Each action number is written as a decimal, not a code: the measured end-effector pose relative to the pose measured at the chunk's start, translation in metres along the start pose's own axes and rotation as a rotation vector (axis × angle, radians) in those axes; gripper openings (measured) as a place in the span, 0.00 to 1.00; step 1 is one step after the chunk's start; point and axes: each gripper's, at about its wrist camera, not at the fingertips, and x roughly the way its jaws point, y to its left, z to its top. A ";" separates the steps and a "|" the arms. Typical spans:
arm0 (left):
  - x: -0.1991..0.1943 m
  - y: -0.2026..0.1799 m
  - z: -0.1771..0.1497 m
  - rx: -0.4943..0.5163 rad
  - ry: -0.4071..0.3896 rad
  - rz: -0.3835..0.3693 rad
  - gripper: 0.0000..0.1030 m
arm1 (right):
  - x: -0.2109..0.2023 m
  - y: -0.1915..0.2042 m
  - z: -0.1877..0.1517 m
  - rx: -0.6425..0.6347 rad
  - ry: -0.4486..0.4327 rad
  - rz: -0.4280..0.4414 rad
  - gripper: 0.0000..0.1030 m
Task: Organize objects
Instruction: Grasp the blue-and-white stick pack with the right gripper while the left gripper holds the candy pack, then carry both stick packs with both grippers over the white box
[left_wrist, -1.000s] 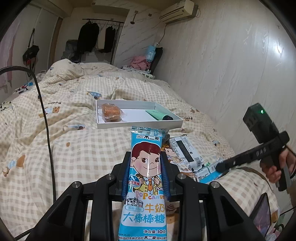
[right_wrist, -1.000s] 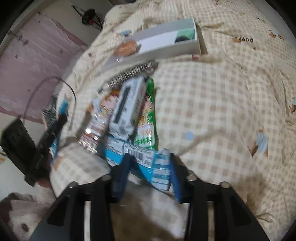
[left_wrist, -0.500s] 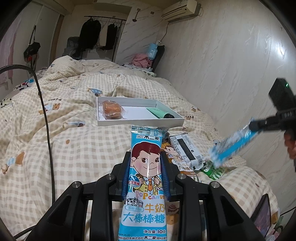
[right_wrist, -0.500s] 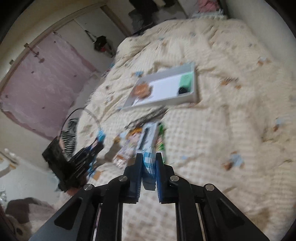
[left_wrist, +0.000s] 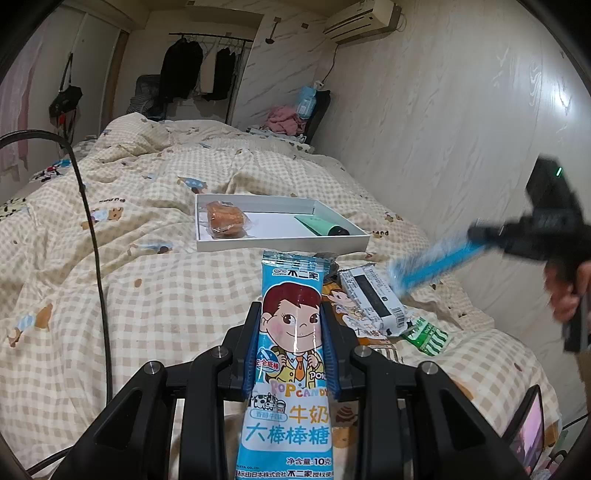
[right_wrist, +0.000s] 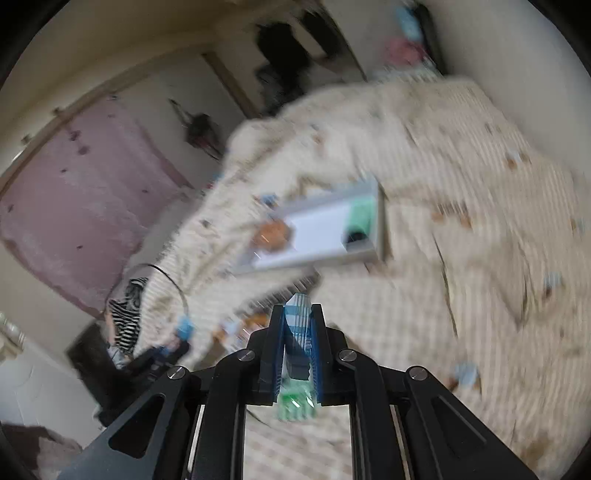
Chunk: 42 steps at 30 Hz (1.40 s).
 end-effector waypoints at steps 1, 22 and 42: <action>0.001 -0.001 0.000 0.001 0.005 0.004 0.31 | 0.004 -0.007 -0.005 0.023 0.018 0.003 0.14; 0.006 0.000 -0.002 -0.002 0.029 0.025 0.31 | 0.038 0.000 -0.030 -0.508 0.258 -0.109 0.82; 0.006 -0.001 -0.003 -0.003 0.045 0.000 0.31 | 0.040 0.010 -0.042 -0.426 0.275 -0.334 0.23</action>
